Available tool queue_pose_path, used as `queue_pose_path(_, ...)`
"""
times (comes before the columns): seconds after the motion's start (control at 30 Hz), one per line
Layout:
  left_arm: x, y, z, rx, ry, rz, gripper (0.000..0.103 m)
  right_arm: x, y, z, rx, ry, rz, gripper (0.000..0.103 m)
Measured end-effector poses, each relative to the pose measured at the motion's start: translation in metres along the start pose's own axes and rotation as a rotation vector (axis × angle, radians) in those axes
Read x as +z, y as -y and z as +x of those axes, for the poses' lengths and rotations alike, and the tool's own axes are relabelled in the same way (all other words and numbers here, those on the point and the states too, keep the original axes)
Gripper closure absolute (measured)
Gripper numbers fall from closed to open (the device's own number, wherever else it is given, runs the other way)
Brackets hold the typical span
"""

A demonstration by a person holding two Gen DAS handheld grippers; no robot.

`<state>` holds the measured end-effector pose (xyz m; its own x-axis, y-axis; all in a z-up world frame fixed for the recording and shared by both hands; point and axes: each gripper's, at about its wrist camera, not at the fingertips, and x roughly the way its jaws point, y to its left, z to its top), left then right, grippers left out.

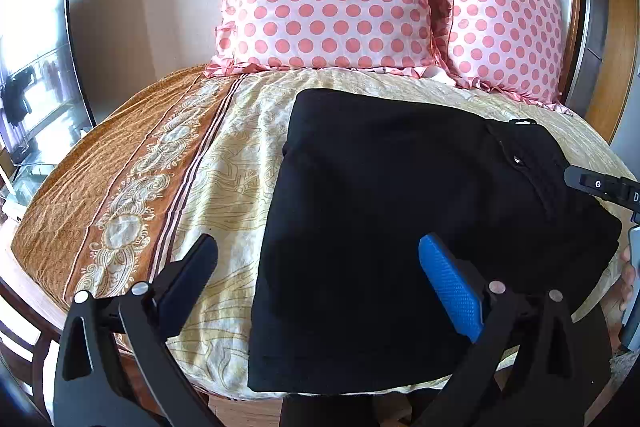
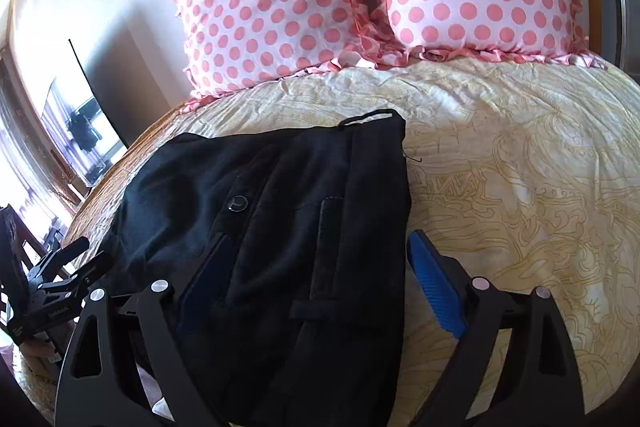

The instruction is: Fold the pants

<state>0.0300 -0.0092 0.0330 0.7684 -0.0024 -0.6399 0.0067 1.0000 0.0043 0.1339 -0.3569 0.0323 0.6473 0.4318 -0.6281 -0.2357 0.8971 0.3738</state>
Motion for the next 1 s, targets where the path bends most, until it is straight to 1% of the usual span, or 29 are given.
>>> queue_pose_path(0.03, -0.001, 0.0, 0.0, 0.001, -0.002, 0.001, 0.002, 0.001, 0.004, 0.001, -0.01, -0.001, 0.021, 0.016)
queue_pose_path(0.1, -0.001, -0.001, 0.001, 0.002, -0.005, 0.004, 0.002, 0.002, 0.012, 0.0, -0.003, 0.018, 0.065, 0.016)
queue_pose_path(0.13, -0.002, -0.001, 0.001, 0.003, -0.007, 0.005, 0.002, 0.003, 0.015, 0.002, 0.001, 0.009, 0.081, 0.016)
queue_pose_path(0.2, -0.001, -0.002, 0.004, 0.002, -0.016, 0.002, 0.002, 0.004, 0.02, 0.011, 0.029, -0.033, 0.097, 0.02)
queue_pose_path(0.23, -0.001, -0.002, 0.005, -0.001, -0.022, 0.001, 0.002, 0.003, 0.022, 0.016, 0.044, -0.061, 0.107, 0.026)
queue_pose_path(0.27, -0.001, -0.003, 0.006, -0.003, -0.026, 0.0, 0.002, 0.002, 0.023, 0.02, 0.066, -0.08, 0.114, 0.028)
queue_pose_path(0.37, -0.002, -0.002, 0.006, -0.004, -0.03, 0.005, 0.002, 0.001, 0.018, 0.021, 0.069, -0.082, 0.078, 0.028)
queue_pose_path(0.5, -0.001, -0.002, 0.007, -0.008, -0.036, 0.005, 0.002, 0.003, 0.026, 0.022, 0.076, -0.073, 0.116, 0.028)
queue_pose_path(0.6, -0.001, -0.002, 0.007, -0.008, -0.036, 0.006, 0.002, 0.004, 0.021, 0.024, 0.061, -0.08, 0.075, 0.029)
queue_pose_path(0.63, -0.001, -0.002, 0.007, -0.008, -0.038, 0.004, 0.002, 0.004, 0.02, 0.025, 0.066, -0.085, 0.069, 0.038)
queue_pose_path(0.67, -0.001, -0.003, 0.008, -0.009, -0.041, 0.003, 0.002, 0.004, 0.02, 0.025, 0.088, -0.088, 0.07, 0.045)
queue_pose_path(0.8, -0.001, -0.004, 0.009, -0.019, -0.049, -0.008, 0.002, 0.004, 0.022, 0.025, 0.111, -0.087, 0.077, 0.049)
queue_pose_path(0.83, 0.0, -0.004, 0.009, -0.021, -0.051, -0.009, 0.002, 0.004, 0.024, 0.025, 0.117, -0.084, 0.086, 0.055)
queue_pose_path(0.87, 0.0, -0.004, 0.01, -0.021, -0.053, -0.009, 0.002, 0.005, 0.025, 0.024, 0.112, -0.077, 0.09, 0.066)
queue_pose_path(0.93, 0.0, -0.004, 0.01, -0.02, -0.054, -0.008, 0.002, 0.006, 0.022, 0.02, 0.11, -0.061, 0.08, 0.076)
queue_pose_path(1.0, 0.0, -0.003, 0.01, -0.015, -0.052, -0.004, 0.002, 0.008, 0.01, 0.015, 0.079, -0.043, 0.021, 0.08)
